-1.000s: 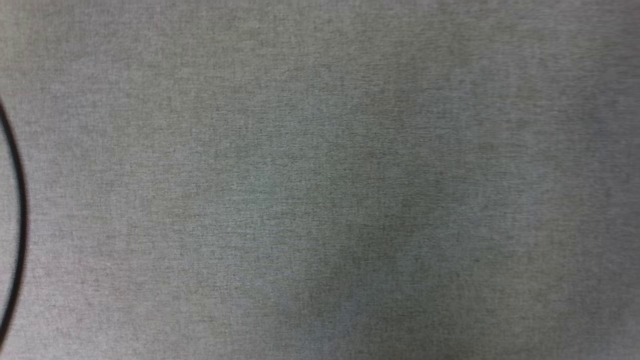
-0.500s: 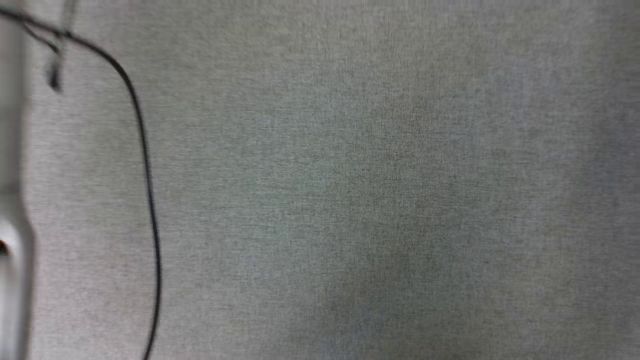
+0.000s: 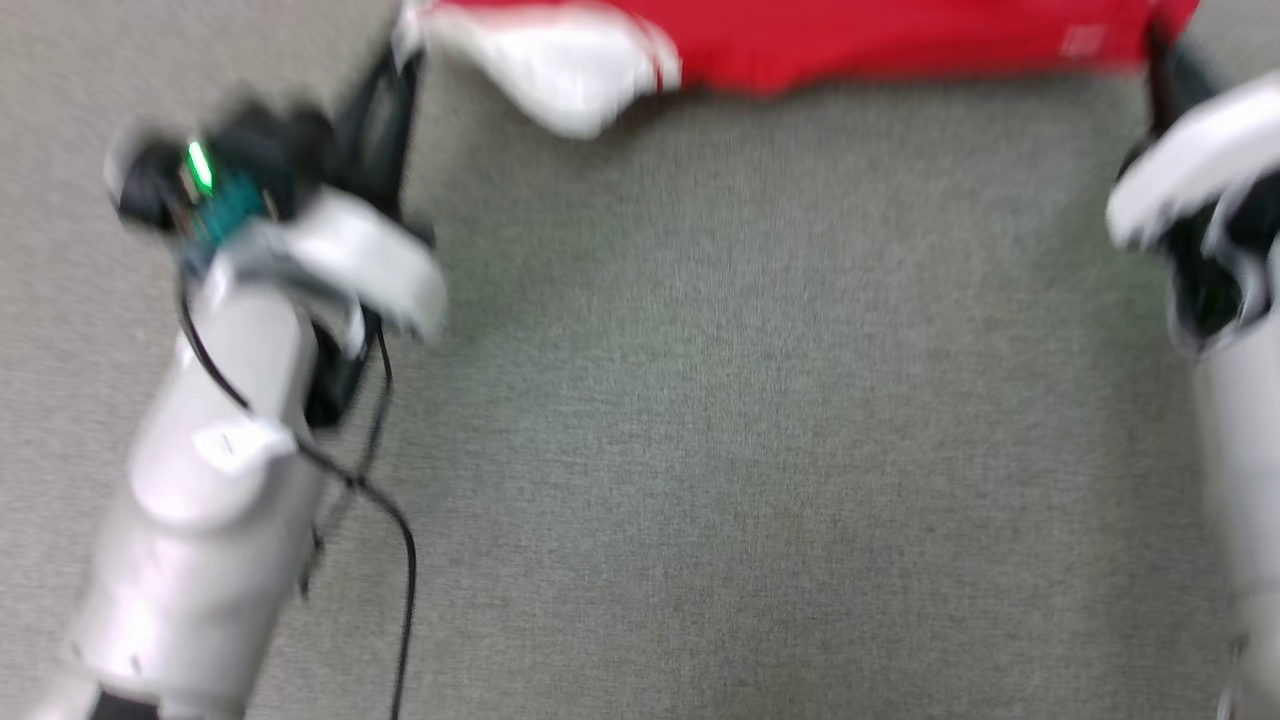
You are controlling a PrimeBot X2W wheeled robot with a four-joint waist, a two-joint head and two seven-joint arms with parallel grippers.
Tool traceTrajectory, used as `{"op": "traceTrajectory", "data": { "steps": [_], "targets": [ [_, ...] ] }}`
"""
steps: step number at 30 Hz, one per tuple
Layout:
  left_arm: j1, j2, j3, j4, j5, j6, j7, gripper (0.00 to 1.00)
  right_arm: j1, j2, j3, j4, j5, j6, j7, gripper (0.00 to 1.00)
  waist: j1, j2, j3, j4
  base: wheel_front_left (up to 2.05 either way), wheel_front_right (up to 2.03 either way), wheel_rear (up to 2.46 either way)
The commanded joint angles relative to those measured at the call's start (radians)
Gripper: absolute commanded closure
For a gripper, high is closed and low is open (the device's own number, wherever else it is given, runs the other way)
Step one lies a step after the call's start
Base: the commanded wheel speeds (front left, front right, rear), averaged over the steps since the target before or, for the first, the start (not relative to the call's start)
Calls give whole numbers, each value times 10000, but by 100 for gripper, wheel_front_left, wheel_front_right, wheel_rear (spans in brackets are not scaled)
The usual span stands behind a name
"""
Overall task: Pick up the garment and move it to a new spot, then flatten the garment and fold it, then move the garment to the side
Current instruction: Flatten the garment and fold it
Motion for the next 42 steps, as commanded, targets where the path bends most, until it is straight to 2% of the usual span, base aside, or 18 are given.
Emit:
{"op": "traceTrajectory", "data": {
  "steps": [1, 6, 14, 23, 35, 42],
  "targets": [
    [603, -19, -67, 27, -58, -23, -27, 100, 644, -86, 87, -126, 295, -13, 113, 100, 3, -1, -755, 83, 0, 0, 0],
    [2370, 162, -406, 141, -307, -135, -20, 100, 2366, -261, 238, -424, 1203, -11, 606, 100, 3, -1, -1572, 102, 0, 0, 0],
    [4398, 474, -800, -63, -483, -128, 123, 100, 4321, -179, 247, -835, 2522, -11, 1491, 100, 3, -1, -2623, 146, 0, 0, 0],
    [6231, 842, -923, -826, -682, 164, 289, 100, 6015, -238, 773, -1806, 3779, -11, 2543, 100, 3, -1, -3545, 108, 0, 0, 0],
    [8830, 1994, -1198, -2915, -1235, 102, 1582, 100, 8418, -1160, 1156, -3303, 4874, -11, 3872, 100, 3, -1, -4575, 251, 0, 0, 0],
    [10246, 2773, -1485, -4777, -1891, -53, 2614, 100, 9868, -1795, 1400, -4879, 5135, -11, 4810, 100, 3, -1, -4772, 353, 0, 0, 0]
  ]
}}
